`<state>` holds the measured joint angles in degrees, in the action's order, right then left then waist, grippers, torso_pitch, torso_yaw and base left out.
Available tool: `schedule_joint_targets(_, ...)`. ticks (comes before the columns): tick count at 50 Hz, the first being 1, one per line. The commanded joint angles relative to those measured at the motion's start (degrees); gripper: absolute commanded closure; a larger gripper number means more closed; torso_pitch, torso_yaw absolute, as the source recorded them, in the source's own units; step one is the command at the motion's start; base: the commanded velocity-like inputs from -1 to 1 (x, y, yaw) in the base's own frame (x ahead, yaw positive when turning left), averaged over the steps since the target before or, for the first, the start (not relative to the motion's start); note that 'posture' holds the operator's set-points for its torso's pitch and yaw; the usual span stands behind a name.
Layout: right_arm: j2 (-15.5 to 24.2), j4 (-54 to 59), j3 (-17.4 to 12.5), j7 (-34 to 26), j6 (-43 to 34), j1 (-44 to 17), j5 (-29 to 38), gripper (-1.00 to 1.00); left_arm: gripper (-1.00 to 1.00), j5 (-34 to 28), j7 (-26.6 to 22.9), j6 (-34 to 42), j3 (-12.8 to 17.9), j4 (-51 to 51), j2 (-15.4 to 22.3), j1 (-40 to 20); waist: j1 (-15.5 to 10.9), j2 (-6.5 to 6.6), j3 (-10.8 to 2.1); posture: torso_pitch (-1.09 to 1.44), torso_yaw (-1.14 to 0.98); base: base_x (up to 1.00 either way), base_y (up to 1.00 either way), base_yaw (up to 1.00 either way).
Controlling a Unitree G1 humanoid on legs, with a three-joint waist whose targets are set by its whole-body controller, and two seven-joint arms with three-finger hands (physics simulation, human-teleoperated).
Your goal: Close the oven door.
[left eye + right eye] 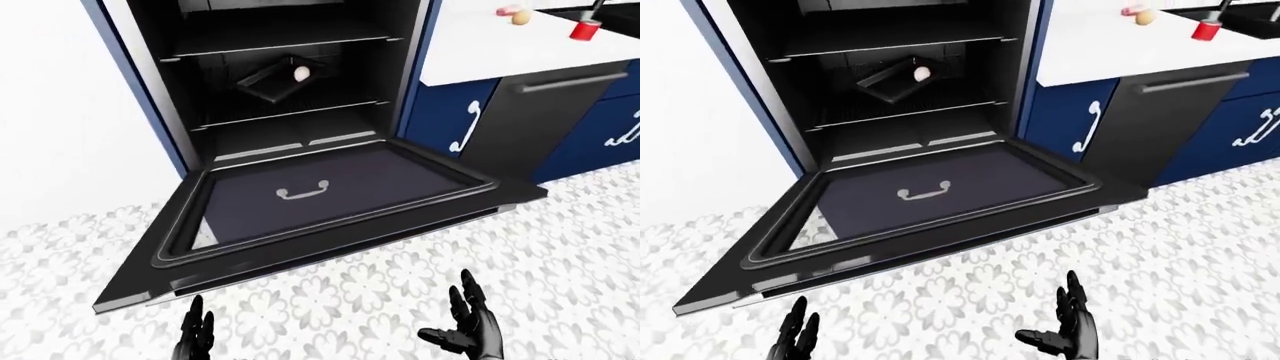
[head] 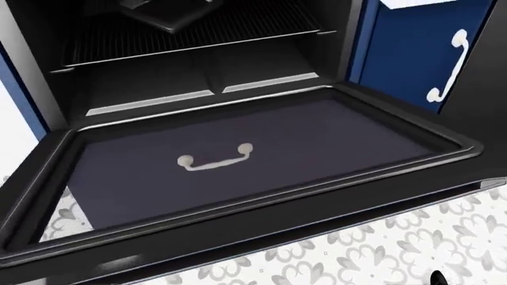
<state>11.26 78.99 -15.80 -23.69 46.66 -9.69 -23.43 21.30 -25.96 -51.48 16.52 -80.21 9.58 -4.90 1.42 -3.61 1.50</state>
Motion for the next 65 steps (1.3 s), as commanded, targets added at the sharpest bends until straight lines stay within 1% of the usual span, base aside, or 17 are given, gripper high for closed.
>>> schedule_joint_targets(1,0.19,-1.62,0.19,-0.47,1.60,-1.20,0.21,-1.00,-1.00,0.75,0.15,-2.03,0.68,1.66,1.40,-0.79,-0.36,0.25,-0.60,0.00,0.00,0.00,0.36,0.00)
schedule_joint_targets(6,0.17,-1.59,0.17,-0.49,1.61,-1.13,0.29,-1.00,-1.00,0.73,0.16,-2.00,0.65,1.65,1.40,-0.79,-0.47,4.26,0.18,0.00,0.00,0.00,0.36,0.00)
schedule_joint_targets(9,0.18,-1.62,0.17,-0.43,1.59,-1.20,0.32,-1.00,-1.00,0.75,0.18,-1.94,0.65,1.66,1.42,-0.88,-1.03,10.54,-1.24,0.00,0.00,0.00,0.36,0.00)
schedule_joint_targets(10,0.17,-1.63,0.16,-0.45,1.58,-1.19,0.31,-1.00,-1.00,0.75,0.16,-1.92,0.66,1.65,1.44,-0.90,-1.27,7.00,-0.55,0.00,0.00,0.00,0.36,0.00)
schedule_joint_targets(12,0.15,-1.64,0.17,-0.41,1.58,-1.21,0.32,-1.00,-1.00,0.78,0.14,-1.90,0.67,1.66,1.44,-0.94,-1.69,7.26,-0.21,0.00,0.00,0.00,0.37,0.00)
schedule_joint_targets(21,0.05,-1.97,0.32,-0.27,1.59,-1.13,0.15,-1.00,-1.00,0.83,0.18,-1.96,0.60,1.72,1.35,-0.94,-1.05,1.98,0.37,0.00,0.00,0.00,0.36,0.00)
schedule_joint_targets(25,-0.02,-1.95,0.47,-0.25,1.74,-0.92,0.13,-1.00,-1.00,0.88,0.07,-1.98,0.58,1.70,1.35,-0.84,-0.70,-2.54,-0.56,0.00,0.00,0.00,0.36,0.00)
schedule_joint_targets(26,0.00,-1.98,0.47,-0.25,1.69,-0.97,0.09,-1.00,-1.00,0.92,0.05,-1.98,0.60,1.70,1.34,-0.82,-0.03,0.76,0.32,0.00,0.00,0.00,0.36,0.00)
schedule_joint_targets(30,0.09,-1.84,0.47,-0.28,1.66,-1.01,0.10,-1.00,-1.00,0.92,0.07,-1.97,0.58,1.69,1.34,-0.79,-0.30,0.11,-0.57,0.00,0.00,0.00,0.36,0.00)
schedule_joint_targets(34,0.12,-1.75,0.45,-0.31,1.60,-1.13,0.16,-1.00,-1.00,0.86,0.02,-1.89,0.59,1.63,1.41,-0.83,-0.45,2.88,0.29,0.00,0.00,0.00,0.36,0.00)
schedule_joint_targets(38,0.19,-1.64,0.34,-0.34,1.53,-1.25,0.22,-1.00,-1.00,0.87,0.02,-1.88,0.64,1.66,1.41,-0.80,-0.86,10.03,-1.05,0.00,0.00,0.00,0.36,0.00)
schedule_joint_targets(39,0.19,-1.62,0.32,-0.34,1.55,-1.25,0.24,-1.00,-1.00,0.87,-0.02,-1.89,0.64,1.65,1.40,-0.78,-1.18,7.37,-0.71,0.00,0.00,0.00,0.37,0.00)
schedule_joint_targets(49,0.13,-1.61,0.17,-0.39,1.59,-1.22,0.36,-1.00,-1.00,0.88,0.06,-1.90,0.62,1.69,1.38,-0.78,-0.99,2.46,0.48,0.00,0.00,0.00,0.36,0.00)
schedule_joint_targets(53,0.08,-1.62,0.17,-0.42,1.58,-1.25,0.36,-1.00,-1.00,0.90,0.06,-1.78,0.62,1.67,1.43,-0.86,-0.71,-1.57,-0.05,0.00,0.00,0.00,0.36,0.00)
schedule_joint_targets(55,0.08,-1.66,0.16,-0.42,1.58,-1.23,0.34,-1.00,-1.00,0.94,0.01,-1.77,0.64,1.69,1.43,-0.89,-0.11,0.47,0.12,0.00,0.00,0.00,0.36,0.00)
schedule_joint_targets(60,0.08,-1.79,0.20,-0.43,1.56,-1.16,0.26,-1.00,-1.00,0.98,0.00,-1.79,0.62,1.72,1.42,-0.93,-0.42,1.04,-0.24,0.00,0.00,0.00,0.36,0.00)
schedule_joint_targets(65,0.01,-1.92,0.34,-0.34,1.65,-1.00,0.23,-1.00,-1.00,1.05,-0.02,-1.83,0.60,1.75,1.39,-0.91,-0.48,6.12,0.01,0.00,0.00,0.00,0.36,0.00)
